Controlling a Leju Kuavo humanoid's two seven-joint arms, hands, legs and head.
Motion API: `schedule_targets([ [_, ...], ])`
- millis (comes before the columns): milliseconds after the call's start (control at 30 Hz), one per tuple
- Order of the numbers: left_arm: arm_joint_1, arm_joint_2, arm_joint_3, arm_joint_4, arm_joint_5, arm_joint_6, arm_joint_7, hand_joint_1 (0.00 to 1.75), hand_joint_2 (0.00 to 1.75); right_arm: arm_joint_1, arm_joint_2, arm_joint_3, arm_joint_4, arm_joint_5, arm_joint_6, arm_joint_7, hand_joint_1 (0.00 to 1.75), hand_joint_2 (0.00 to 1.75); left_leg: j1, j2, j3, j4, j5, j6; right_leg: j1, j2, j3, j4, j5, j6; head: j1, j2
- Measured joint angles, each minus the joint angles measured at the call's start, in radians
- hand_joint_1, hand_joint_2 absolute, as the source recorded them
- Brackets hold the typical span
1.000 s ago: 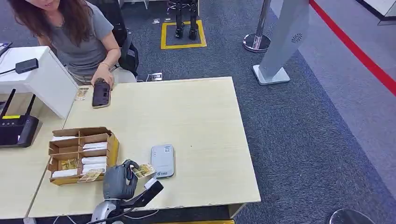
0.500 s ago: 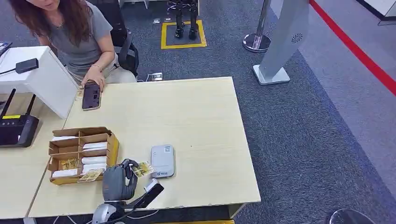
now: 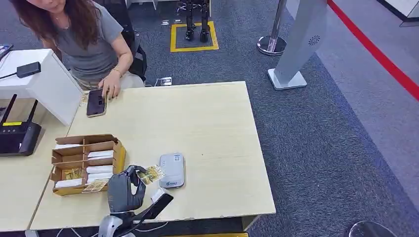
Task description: Pass the card to the sensor for recognition and then transmit it.
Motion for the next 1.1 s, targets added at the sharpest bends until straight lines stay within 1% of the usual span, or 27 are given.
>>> schedule_targets([
  [167, -0.015, 0.000, 0.000, 0.026, 0.082, 0.000, 0.024, 1.75, 1.75, 0.000, 0.000, 0.003, 0.000, 0.002, 0.000, 0.000, 0.00, 1.75, 0.000, 0.000, 0.000, 0.000, 0.000, 0.000, 0.000, 0.000, 0.000, 0.000, 0.000, 0.000, 0.000, 0.000],
  [233, -0.024, 0.000, 0.000, 0.046, 0.135, -0.001, 0.026, 1.75, 1.75, 0.000, 0.000, 0.006, 0.000, 0.003, 0.000, 0.002, 0.00, 1.75, 0.000, 0.000, 0.000, 0.000, 0.000, 0.000, 0.000, 0.000, 0.000, 0.000, 0.000, 0.000, 0.000, 0.000],
  [400, -0.047, -0.004, 0.007, 0.090, 0.352, -0.032, -0.017, 1.75, 1.75, 0.000, 0.000, 0.010, 0.000, 0.003, -0.001, 0.003, 0.00, 1.75, 0.000, 0.000, 0.000, 0.000, 0.000, 0.000, 0.000, 0.000, 0.000, 0.000, 0.000, 0.000, 0.000, 0.000],
  [500, -0.059, -0.011, 0.028, 0.108, 0.471, -0.090, -0.046, 1.75, 1.75, 0.000, 0.000, 0.013, 0.000, 0.005, -0.002, 0.003, 0.00, 1.75, 0.000, 0.000, 0.000, 0.000, 0.000, 0.000, 0.000, 0.000, 0.000, 0.000, 0.000, 0.000, 0.000, 0.000],
  [533, -0.062, -0.012, 0.033, 0.111, 0.488, -0.098, -0.054, 1.75, 1.75, 0.000, 0.000, 0.015, 0.000, 0.005, -0.002, 0.003, 0.00, 1.75, 0.000, 0.000, 0.000, 0.000, 0.000, 0.000, 0.000, 0.000, 0.000, 0.000, 0.000, 0.000, 0.000, 0.000],
  [667, -0.074, -0.014, 0.043, 0.121, 0.533, -0.114, -0.086, 1.75, 1.75, -0.001, 0.000, 0.018, 0.000, 0.005, -0.003, 0.003, 0.00, 1.75, 0.000, 0.000, 0.000, 0.000, 0.000, 0.000, 0.000, 0.000, 0.000, 0.000, 0.000, 0.000, 0.000, 0.000],
  [767, -0.079, -0.014, 0.044, 0.126, 0.546, -0.116, -0.097, 1.75, 1.75, -0.001, 0.000, 0.019, 0.000, 0.005, -0.003, 0.003, 0.00, 1.75, 0.000, 0.000, 0.000, 0.000, 0.000, 0.000, 0.000, 0.000, 0.000, 0.000, 0.000, 0.000, 0.000, 0.000],
  [1100, -0.084, -0.014, 0.044, 0.138, 0.542, -0.104, -0.110, 1.75, 1.75, -0.001, 0.000, 0.022, 0.000, 0.005, 0.000, 0.003, 0.00, 1.75, 0.000, 0.000, 0.000, 0.000, 0.000, 0.000, 0.000, 0.000, 0.000, 0.000, 0.000, 0.000, 0.000, 0.000],
])
